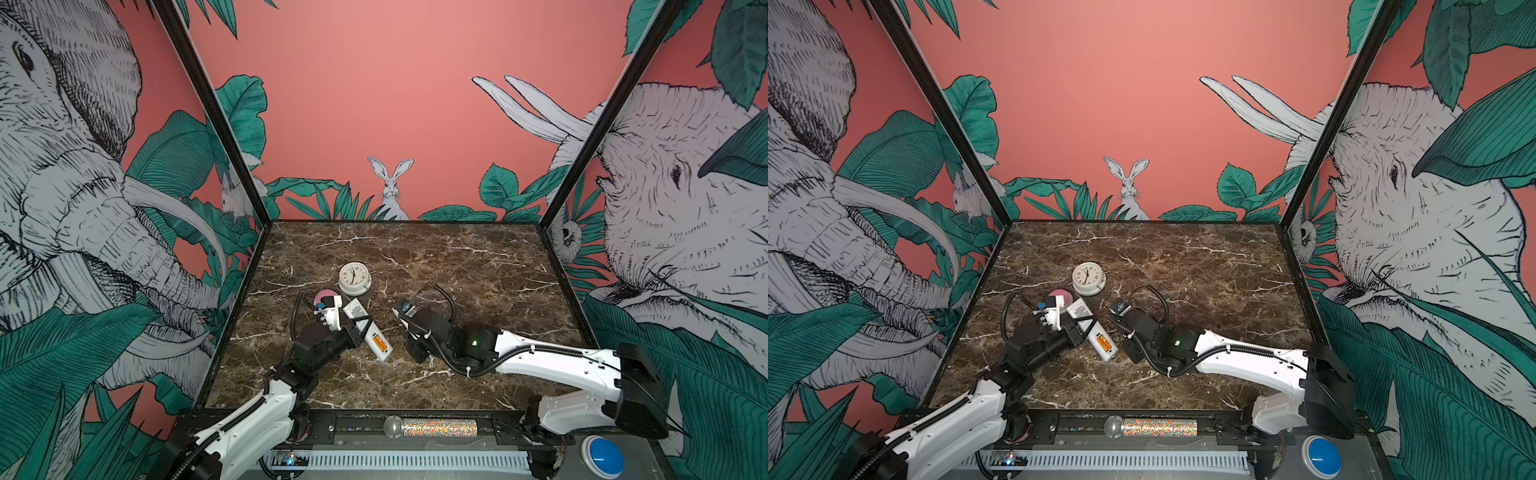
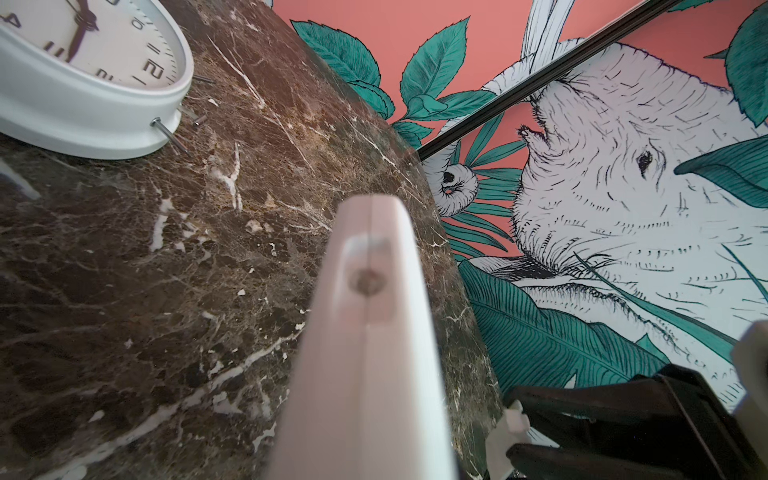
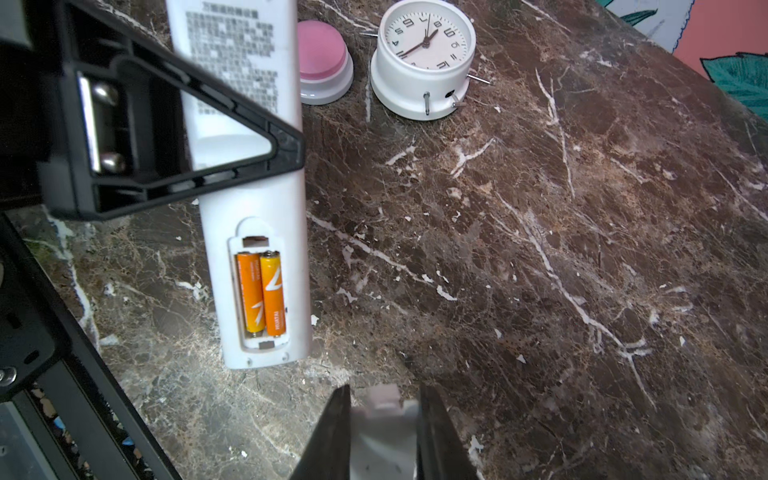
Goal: Load the batteries into the remote control
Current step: 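Carry the cover with the right gripper over the remote's battery compartment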
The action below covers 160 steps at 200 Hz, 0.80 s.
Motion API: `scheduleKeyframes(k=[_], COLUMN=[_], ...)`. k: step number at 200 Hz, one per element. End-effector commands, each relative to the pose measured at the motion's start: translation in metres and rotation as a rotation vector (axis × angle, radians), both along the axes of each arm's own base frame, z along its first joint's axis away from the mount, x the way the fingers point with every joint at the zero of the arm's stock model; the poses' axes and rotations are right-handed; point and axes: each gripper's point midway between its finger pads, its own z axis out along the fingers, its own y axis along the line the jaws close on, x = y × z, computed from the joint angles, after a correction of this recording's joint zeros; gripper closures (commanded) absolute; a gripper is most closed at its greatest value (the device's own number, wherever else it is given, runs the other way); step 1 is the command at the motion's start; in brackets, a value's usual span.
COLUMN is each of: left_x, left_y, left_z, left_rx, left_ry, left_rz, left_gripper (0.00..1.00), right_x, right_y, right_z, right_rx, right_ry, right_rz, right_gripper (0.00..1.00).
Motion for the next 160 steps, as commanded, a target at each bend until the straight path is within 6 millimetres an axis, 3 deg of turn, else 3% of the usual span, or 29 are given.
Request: scheduleKeyframes(k=[1, 71, 160], left_x=[0.006, 0.006, 0.006], left_y=[-0.002, 0.003, 0.004], left_z=[0.030, 0.035, 0.035], left_rx=[-0.051, -0.066, -0.072], left_ry=[-0.072, -0.074, -0.066], left_rz=[0.013, 0.038, 0.045], left_gripper=[1.00, 1.00, 1.00], right_x=[0.004, -0.002, -0.004], right_y=[0.018, 0.046, 0.071], right_z=[0.020, 0.035, 0.037], right_rx=[0.068, 0.155, 0.200], right_ry=[-0.053, -0.099, -0.111], right_rz=[0.000, 0.020, 0.034], right_gripper=[0.84, 0.85, 0.87])
